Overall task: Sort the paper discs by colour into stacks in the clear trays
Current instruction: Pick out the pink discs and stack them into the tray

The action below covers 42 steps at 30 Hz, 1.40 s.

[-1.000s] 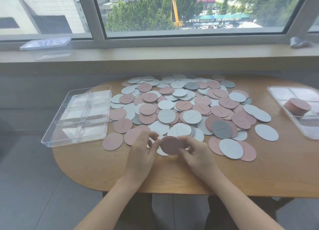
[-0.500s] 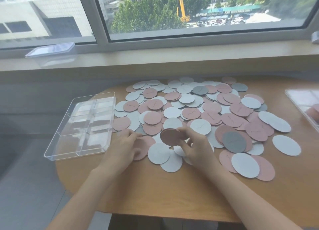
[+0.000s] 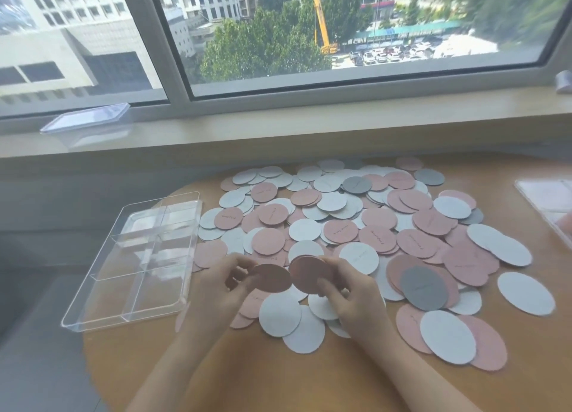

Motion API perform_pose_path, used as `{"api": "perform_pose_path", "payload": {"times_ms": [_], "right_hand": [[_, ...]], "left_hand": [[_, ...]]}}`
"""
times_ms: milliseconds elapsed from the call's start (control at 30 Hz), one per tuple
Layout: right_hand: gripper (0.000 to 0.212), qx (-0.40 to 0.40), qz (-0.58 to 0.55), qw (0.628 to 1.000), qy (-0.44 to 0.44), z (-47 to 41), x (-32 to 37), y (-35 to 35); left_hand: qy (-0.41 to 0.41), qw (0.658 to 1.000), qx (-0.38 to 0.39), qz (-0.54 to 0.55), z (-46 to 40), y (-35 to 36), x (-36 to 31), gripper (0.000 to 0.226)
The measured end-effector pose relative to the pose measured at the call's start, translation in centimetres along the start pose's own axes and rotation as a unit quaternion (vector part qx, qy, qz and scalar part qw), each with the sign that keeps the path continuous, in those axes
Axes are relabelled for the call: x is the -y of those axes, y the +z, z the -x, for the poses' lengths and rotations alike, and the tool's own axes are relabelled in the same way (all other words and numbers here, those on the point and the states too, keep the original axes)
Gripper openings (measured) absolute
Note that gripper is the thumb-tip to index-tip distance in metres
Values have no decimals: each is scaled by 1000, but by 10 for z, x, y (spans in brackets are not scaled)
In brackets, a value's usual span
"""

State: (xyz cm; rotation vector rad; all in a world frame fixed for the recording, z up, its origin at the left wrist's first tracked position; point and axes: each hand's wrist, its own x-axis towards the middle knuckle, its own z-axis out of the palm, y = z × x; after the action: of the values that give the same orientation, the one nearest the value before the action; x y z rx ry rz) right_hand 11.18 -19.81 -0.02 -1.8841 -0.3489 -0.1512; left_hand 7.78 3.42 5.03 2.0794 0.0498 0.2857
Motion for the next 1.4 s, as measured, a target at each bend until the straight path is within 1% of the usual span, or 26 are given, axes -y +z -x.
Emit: {"api": "perform_pose_path", "payload": {"times_ms": [100,200,333,467,567,633,800,900,1033,1100,1133,1233,1300,1333,1400], "right_hand": [[38,4,-3,1000,-15,2,2,-1],[49,2,18,999,-48,4,5,-2],[43,3,56,994,-96,7,1,1],[42,3,82,988,-129,8,-1,4],[42,-6,96,986,-136,8,-1,4],[43,-9,117,983,-141,8,0,6],[48,10,160,978,-131,7,0,11],[50,26,177,977,-114,8,2,13],[57,10,201,973,-114,6,-2,14],[58,1,209,969,-130,5,-3,12],[56,-4,213,966,-143,4,-2,10],[42,-39,222,963,-151,-2,1,2],[38,-45,218,965,-140,-13,0,-3],[37,-39,218,966,-135,-19,0,-5],[33,-23,224,965,-135,-28,-1,-6]], "left_hand": [[24,1000,6,7,-2,29,-3,16],[62,998,-26,-14,-3,49,2,21],[132,987,-82,-29,2,60,12,17],[202,973,-96,-66,7,60,17,28],[198,973,-89,-83,9,58,21,36],[187,974,-89,-87,11,58,23,37],[169,977,-102,-85,11,58,24,26],[166,975,-104,-105,11,59,24,23],[169,976,-96,-99,10,60,27,18],[171,976,-96,-93,11,60,28,13],[178,974,-99,-100,11,60,28,9],[205,960,-121,-151,13,54,28,20],[220,948,-135,-188,11,47,30,17],[220,942,-140,-213,11,43,33,15],[186,937,-138,-261,13,35,42,22]]}}
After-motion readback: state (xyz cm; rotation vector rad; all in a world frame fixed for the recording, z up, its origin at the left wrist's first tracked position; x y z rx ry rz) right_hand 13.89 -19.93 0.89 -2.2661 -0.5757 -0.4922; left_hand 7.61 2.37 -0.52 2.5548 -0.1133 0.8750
